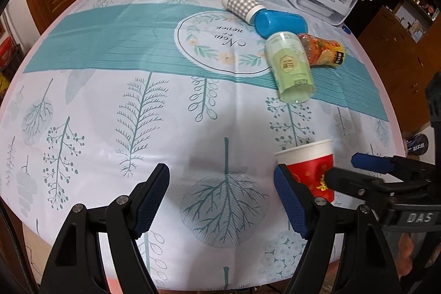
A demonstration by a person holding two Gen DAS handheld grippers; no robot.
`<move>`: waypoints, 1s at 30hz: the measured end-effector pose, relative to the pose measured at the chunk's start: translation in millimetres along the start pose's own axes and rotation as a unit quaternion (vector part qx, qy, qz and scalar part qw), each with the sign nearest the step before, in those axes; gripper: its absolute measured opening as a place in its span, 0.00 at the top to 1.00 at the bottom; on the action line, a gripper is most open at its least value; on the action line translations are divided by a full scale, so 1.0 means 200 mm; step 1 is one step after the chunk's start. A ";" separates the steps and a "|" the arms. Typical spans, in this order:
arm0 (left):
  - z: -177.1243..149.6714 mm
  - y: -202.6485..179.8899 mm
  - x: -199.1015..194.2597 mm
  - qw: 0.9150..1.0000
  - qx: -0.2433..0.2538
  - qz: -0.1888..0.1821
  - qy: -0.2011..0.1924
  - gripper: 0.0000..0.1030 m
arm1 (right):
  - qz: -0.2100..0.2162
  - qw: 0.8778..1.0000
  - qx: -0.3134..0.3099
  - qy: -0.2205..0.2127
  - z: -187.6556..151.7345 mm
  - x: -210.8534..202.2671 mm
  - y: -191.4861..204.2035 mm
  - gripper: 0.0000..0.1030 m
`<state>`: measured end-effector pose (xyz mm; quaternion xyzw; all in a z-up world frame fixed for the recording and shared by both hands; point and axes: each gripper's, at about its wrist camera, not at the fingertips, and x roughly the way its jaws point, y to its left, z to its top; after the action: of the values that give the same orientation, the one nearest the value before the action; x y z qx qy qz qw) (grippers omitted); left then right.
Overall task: Flip cup upright
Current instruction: 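Close the right gripper on the red cup while the left gripper releases it, then lower the red cup rim-up onto the cloth with the right gripper and open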
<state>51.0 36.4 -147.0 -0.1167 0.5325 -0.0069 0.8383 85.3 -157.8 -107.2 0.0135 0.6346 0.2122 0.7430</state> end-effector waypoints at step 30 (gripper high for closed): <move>0.10 0.08 0.12 1.000 -0.011 -0.017 0.022 0.26 | 0.043 0.996 -0.010 0.075 0.12 0.19 -0.03 0.41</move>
<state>77.8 51.8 -163.8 -0.1350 0.5491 -0.0176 0.8246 114.2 -144.4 -139.0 0.0172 0.6853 0.2508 0.6835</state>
